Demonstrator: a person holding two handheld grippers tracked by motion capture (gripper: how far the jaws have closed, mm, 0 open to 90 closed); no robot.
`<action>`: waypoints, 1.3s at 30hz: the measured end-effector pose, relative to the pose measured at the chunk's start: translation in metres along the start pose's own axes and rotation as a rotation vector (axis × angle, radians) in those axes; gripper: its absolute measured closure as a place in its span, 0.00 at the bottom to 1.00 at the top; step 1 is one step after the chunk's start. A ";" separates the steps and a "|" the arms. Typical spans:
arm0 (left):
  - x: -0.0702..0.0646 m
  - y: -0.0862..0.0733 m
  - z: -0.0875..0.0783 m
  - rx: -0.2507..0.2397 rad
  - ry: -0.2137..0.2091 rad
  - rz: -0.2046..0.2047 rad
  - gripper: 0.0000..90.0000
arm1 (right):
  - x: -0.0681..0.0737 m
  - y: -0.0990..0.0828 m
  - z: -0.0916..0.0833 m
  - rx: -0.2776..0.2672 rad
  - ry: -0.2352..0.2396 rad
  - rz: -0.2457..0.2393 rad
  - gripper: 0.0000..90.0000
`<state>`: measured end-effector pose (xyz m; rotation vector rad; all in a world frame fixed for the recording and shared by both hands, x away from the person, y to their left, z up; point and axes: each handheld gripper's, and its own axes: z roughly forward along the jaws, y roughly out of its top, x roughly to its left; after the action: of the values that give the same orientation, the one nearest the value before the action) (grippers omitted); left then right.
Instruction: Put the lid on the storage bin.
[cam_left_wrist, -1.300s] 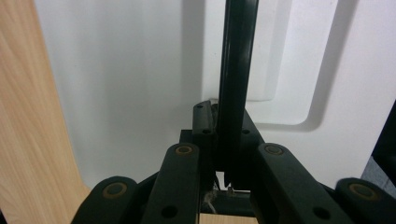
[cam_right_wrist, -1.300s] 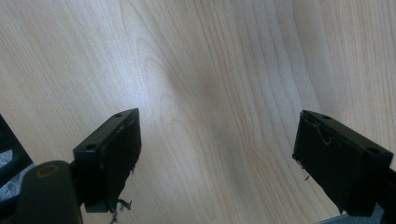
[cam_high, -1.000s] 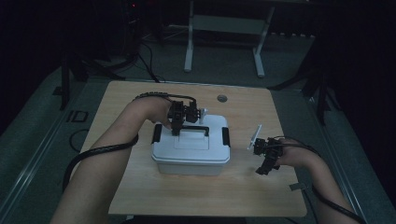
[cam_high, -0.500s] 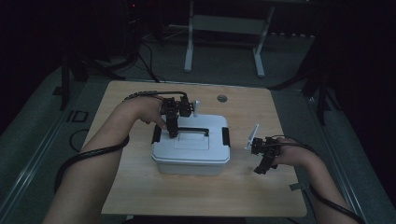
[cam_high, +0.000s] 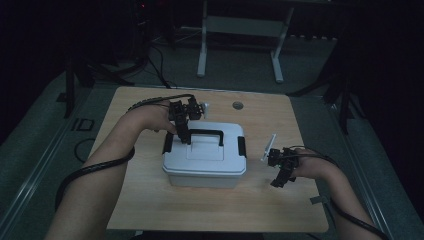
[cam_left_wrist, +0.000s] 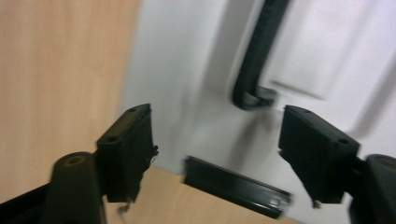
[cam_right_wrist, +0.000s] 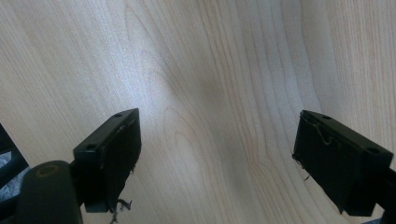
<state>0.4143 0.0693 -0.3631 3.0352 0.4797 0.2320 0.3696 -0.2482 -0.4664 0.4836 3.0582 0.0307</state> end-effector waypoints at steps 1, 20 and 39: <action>0.000 -0.003 0.000 -0.009 -0.009 -0.003 0.25 | 0.000 0.000 0.000 0.000 0.000 0.000 0.16; -0.003 -0.082 0.012 -0.178 -0.108 -0.091 0.03 | -0.001 -0.005 0.005 -0.005 -0.001 0.022 0.16; -0.029 -0.152 0.045 -0.198 -0.105 -0.146 0.03 | -0.004 -0.021 0.004 -0.048 -0.014 0.066 0.16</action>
<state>0.3485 0.2032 -0.4241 2.7880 0.6264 0.1051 0.3671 -0.2691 -0.4711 0.5791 3.0193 0.1030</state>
